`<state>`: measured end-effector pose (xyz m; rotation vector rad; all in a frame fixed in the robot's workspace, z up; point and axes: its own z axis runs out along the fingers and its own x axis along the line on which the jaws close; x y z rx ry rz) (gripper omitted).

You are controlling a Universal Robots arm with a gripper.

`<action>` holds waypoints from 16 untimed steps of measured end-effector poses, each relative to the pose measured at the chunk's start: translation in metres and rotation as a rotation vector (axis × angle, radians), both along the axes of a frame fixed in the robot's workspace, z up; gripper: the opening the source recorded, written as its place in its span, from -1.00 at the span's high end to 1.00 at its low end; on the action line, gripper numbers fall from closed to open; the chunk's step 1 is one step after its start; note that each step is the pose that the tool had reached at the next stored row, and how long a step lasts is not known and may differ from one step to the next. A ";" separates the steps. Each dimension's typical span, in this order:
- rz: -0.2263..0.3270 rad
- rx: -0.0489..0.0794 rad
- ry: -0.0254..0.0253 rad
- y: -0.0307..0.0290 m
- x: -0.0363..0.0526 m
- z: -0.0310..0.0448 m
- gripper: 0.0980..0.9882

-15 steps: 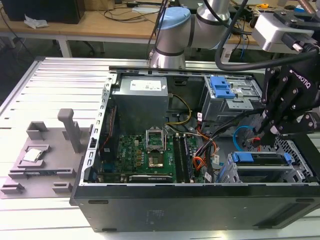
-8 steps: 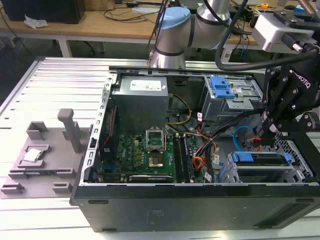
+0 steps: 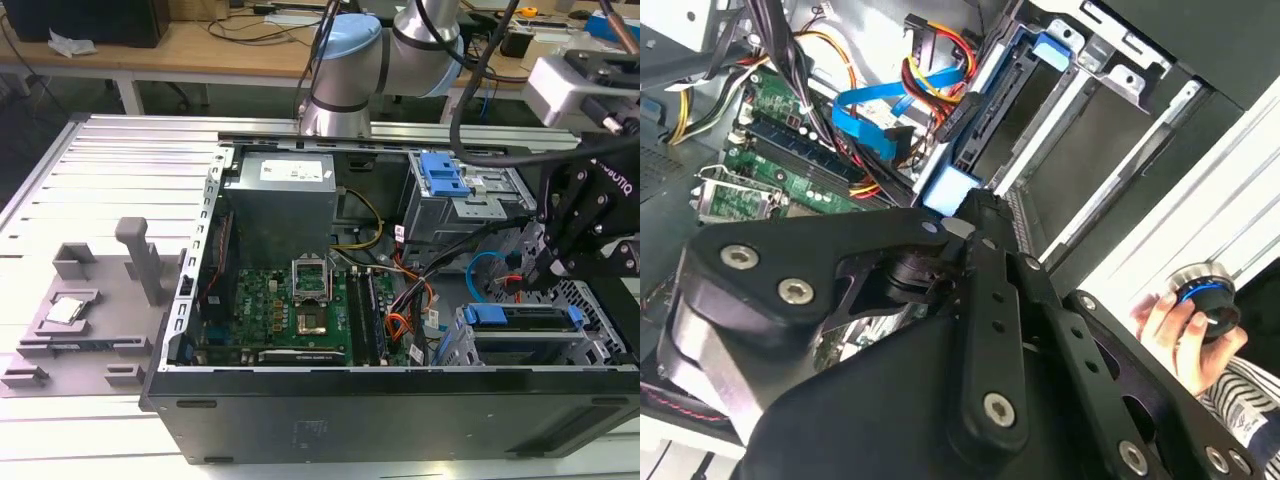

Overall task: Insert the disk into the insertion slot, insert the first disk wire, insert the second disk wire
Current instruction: 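Insert the disk into the insertion slot, then insert the first disk wire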

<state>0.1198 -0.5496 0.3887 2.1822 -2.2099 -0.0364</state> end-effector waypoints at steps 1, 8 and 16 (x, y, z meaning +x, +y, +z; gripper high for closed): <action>0.000 0.000 0.0000 -0.0003 0.0000 -0.0019 0.98; 0.000 0.000 0.0000 -0.0016 0.0000 -0.0054 0.98; 0.000 0.000 0.0000 -0.0017 0.0000 -0.0058 0.69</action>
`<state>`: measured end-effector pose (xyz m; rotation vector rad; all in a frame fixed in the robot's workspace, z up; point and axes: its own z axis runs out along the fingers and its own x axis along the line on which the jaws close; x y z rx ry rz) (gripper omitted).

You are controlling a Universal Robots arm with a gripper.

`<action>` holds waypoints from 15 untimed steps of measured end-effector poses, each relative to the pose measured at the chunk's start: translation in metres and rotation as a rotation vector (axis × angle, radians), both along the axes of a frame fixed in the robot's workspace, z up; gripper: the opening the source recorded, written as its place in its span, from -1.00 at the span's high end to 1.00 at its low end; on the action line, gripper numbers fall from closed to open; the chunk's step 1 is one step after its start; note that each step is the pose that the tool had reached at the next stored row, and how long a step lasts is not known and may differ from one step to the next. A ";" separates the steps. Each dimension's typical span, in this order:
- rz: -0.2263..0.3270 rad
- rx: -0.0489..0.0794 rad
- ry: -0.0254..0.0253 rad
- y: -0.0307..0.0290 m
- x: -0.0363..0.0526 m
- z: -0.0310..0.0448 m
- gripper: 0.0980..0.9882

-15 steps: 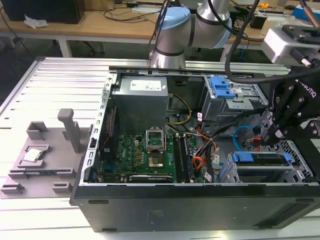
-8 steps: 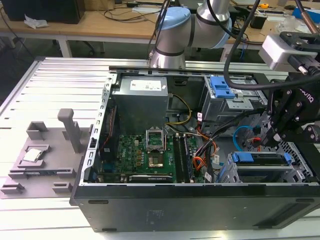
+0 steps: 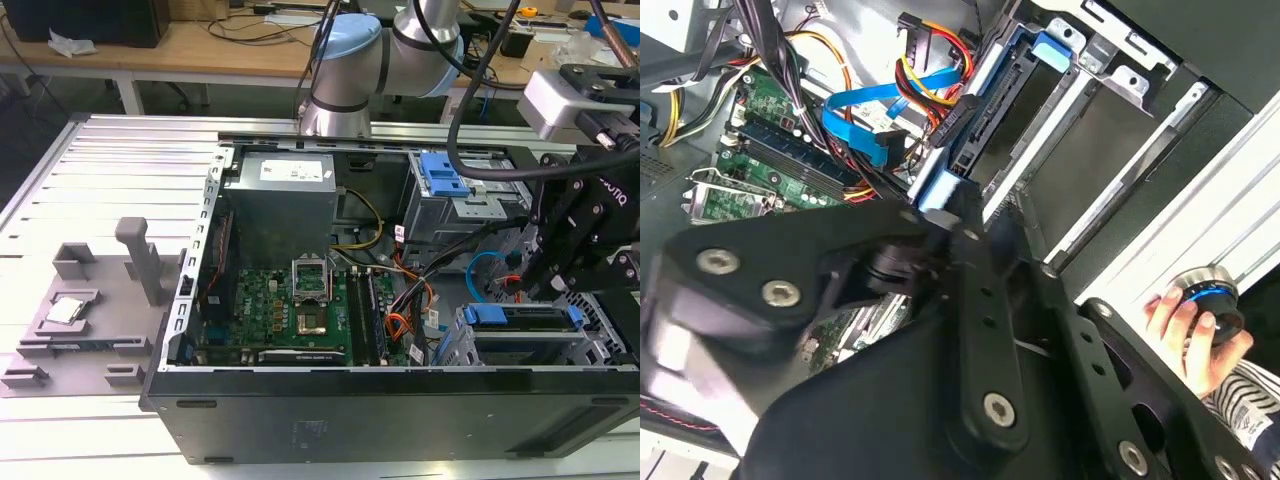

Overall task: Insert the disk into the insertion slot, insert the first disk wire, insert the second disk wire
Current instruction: 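Insert the first disk wire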

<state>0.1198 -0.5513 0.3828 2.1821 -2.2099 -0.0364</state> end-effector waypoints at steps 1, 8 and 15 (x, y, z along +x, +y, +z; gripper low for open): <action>0.000 0.000 0.0000 0.0000 0.0000 0.0000 0.54; 0.000 -0.003 0.0002 0.0142 0.0095 -0.0050 0.54; -0.020 -0.005 0.0006 0.0212 0.0177 -0.0211 0.54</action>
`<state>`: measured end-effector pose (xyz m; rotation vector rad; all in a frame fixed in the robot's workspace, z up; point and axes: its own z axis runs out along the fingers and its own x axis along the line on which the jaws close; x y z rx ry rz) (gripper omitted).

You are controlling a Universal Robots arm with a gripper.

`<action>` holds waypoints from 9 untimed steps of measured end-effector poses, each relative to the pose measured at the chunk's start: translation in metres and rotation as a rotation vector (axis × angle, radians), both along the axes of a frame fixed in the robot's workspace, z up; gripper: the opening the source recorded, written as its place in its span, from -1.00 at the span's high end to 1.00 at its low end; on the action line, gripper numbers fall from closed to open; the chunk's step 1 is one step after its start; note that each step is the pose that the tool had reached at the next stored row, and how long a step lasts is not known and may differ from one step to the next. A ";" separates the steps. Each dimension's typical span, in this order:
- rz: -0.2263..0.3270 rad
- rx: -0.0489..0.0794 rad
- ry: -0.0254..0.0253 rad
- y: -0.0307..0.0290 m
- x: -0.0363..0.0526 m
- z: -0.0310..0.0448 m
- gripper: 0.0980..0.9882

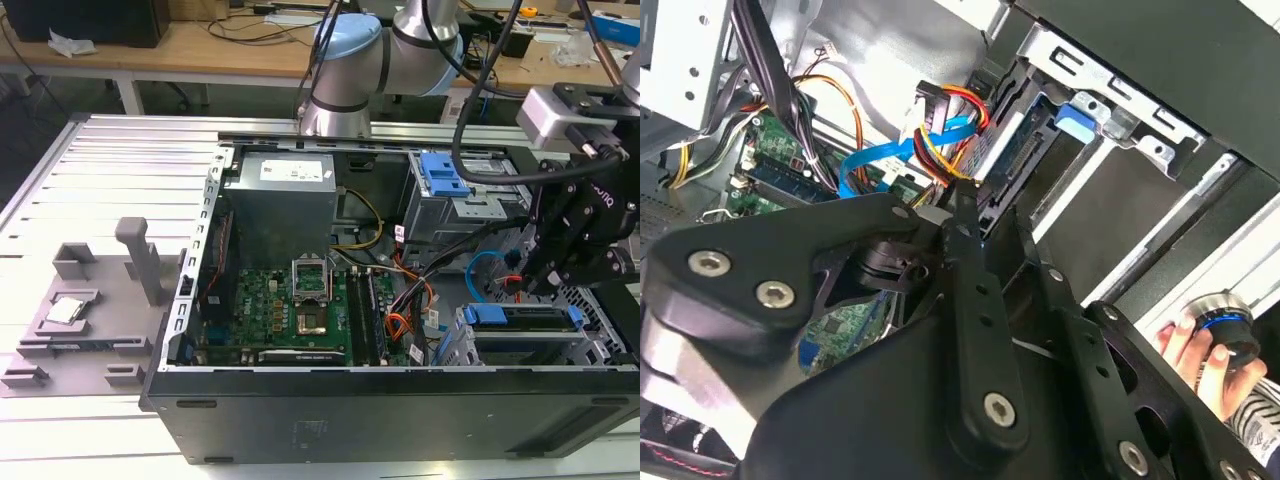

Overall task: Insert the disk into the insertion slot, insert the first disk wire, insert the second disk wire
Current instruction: 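Insert the first disk wire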

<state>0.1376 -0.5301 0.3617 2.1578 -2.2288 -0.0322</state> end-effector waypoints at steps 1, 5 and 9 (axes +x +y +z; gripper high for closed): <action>-0.002 0.000 0.0000 0.0000 0.0001 -0.0010 0.54; -0.003 -0.004 0.0000 -0.0001 0.0001 -0.0031 0.54; -0.003 -0.009 0.0000 0.0000 0.0001 -0.0032 0.85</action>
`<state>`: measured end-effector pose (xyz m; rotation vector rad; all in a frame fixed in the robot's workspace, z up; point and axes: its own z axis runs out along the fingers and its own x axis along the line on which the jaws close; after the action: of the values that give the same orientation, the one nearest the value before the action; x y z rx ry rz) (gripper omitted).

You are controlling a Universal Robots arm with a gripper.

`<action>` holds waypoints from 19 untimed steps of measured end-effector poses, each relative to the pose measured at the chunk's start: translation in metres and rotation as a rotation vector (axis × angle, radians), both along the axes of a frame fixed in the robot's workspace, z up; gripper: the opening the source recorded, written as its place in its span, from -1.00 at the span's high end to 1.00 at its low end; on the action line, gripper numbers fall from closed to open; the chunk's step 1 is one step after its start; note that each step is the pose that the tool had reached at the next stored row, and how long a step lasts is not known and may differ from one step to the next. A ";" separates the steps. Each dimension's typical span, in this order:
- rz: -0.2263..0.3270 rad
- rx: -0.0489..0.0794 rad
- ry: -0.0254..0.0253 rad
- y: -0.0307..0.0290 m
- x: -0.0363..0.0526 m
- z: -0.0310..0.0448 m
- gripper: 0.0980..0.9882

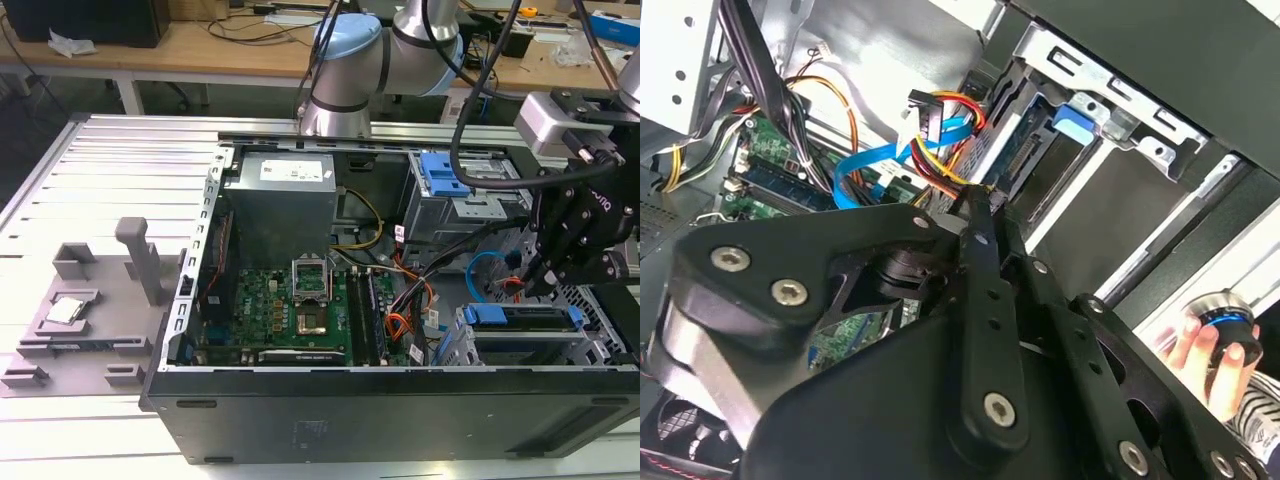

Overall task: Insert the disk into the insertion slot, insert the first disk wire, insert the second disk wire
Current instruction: 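Insert the first disk wire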

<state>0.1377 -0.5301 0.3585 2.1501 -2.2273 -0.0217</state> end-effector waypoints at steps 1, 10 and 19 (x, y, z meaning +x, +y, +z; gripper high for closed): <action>0.000 -0.001 0.0000 0.0000 0.0000 0.0000 0.85; 0.000 -0.006 0.0001 0.0000 0.0040 0.0000 0.85; 0.000 -0.006 0.0004 -0.0004 0.0125 -0.0005 0.85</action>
<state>0.1501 -0.5305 0.3580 2.1468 -2.2242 -0.0153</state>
